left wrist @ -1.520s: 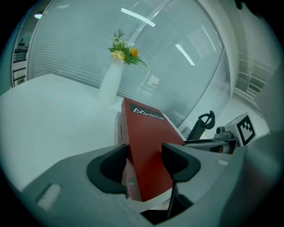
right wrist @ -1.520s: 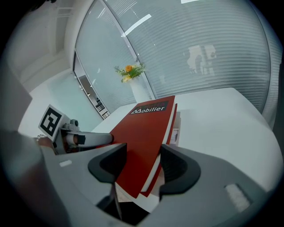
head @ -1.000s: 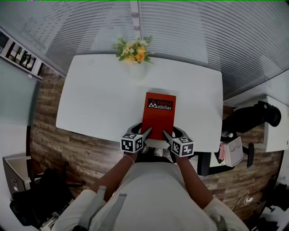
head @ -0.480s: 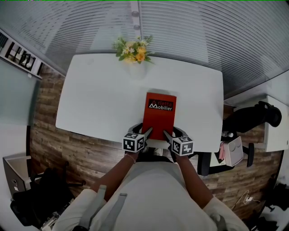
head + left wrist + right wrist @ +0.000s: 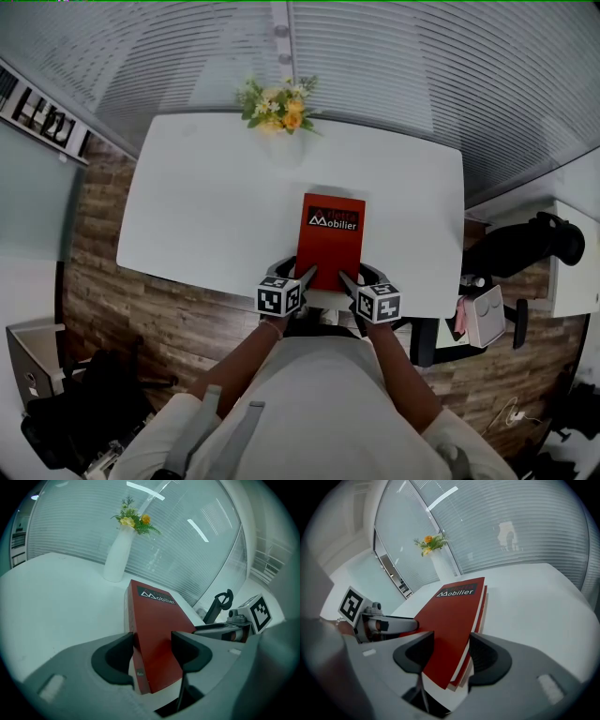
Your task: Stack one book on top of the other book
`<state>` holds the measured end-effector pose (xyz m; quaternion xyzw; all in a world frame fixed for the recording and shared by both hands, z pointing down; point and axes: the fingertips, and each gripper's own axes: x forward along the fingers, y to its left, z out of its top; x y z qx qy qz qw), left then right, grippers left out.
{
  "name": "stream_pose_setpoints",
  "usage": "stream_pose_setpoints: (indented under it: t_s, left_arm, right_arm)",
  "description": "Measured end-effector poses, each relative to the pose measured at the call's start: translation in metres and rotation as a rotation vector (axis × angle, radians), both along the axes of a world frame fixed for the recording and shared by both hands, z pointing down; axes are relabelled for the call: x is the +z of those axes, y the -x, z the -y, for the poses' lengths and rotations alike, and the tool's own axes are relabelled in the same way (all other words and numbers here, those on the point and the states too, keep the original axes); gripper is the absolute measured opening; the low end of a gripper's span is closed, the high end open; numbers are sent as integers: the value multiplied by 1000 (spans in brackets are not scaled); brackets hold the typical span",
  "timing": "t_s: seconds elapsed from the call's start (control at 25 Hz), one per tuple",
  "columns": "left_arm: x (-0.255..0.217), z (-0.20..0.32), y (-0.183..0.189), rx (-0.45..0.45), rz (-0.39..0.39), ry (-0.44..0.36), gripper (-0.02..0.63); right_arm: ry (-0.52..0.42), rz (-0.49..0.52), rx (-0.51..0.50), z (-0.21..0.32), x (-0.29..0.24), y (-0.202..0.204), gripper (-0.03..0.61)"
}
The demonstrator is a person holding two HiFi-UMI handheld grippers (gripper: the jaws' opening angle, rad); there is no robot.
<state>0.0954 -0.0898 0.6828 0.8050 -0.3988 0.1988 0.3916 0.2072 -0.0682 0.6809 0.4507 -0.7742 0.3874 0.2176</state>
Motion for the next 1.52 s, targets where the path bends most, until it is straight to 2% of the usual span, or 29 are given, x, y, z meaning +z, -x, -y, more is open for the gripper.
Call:
stream_pose_setpoints:
  t_s: [0.28,0.48,1.0,1.36,1.52]
  left_arm:
    - [-10,4,6,13,33,-35,262]
    - [-31,10,16,-11,24,-84,261]
    - [-118,23,15,4,-52,-288,98]
    - [-198,27,13,11,-131,-462,6]
    - [-228,25,9,31,-162,-518,6]
  right_arm:
    - [-58,-66,-20,4,-11,-5,262]
    - [-139,-91,-21,11,-34,-13,221]
    - [-367,-89,-44,24,-118,-14,64]
    - [-529,-83,-49,28,-198,-13,32]
    - [-591,-85,-71,27,-231,-7,17]
